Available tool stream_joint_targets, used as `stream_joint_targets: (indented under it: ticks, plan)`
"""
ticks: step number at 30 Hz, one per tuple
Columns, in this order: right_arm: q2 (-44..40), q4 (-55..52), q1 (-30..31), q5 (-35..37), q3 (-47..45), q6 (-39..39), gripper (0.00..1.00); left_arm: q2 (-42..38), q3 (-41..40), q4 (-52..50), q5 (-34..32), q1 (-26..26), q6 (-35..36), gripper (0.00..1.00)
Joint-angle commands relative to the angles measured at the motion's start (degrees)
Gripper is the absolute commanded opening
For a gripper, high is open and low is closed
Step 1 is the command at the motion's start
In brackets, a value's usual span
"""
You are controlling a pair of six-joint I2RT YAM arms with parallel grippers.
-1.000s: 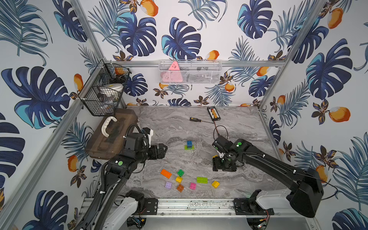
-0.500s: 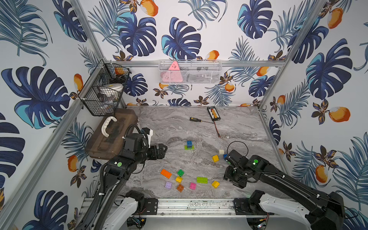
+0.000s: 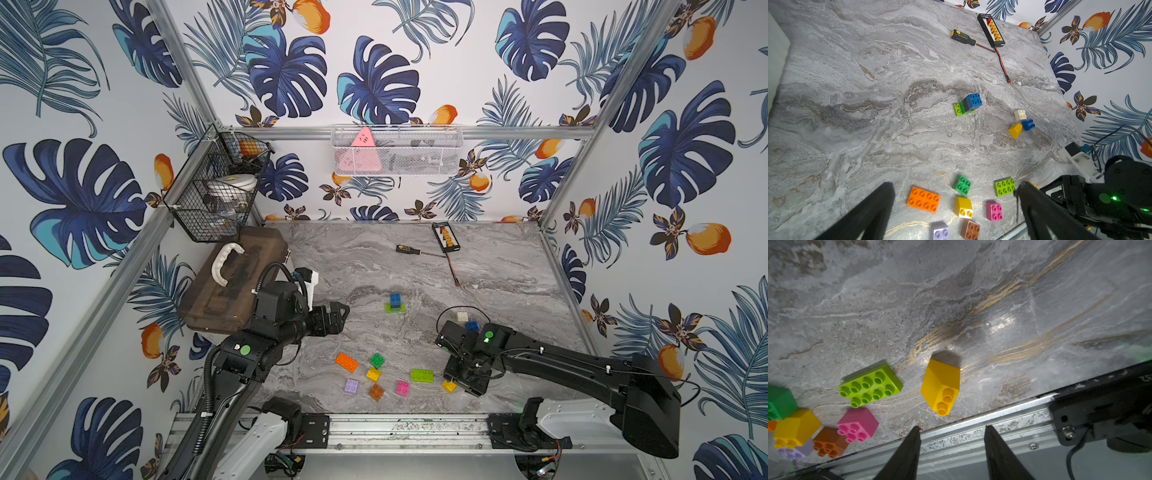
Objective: Assemble the number 1 with lego
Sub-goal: Pick up the lego brick from the center of the board.
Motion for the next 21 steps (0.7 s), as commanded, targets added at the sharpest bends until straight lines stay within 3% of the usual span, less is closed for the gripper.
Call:
stream_joint_targets:
  ticks: [1, 21]
  plan:
    - [1.92, 3.31, 1.07, 0.95, 0.05, 3.55, 0.54, -0.34, -0.06, 0.69, -0.40, -0.21, -0.08, 0.99]
    - [8.97, 7.93, 1.11, 2.14, -1.10, 1.74, 0.50, 0.88, 0.11, 0.46, -1.11, -0.30, -0.16, 0.99]
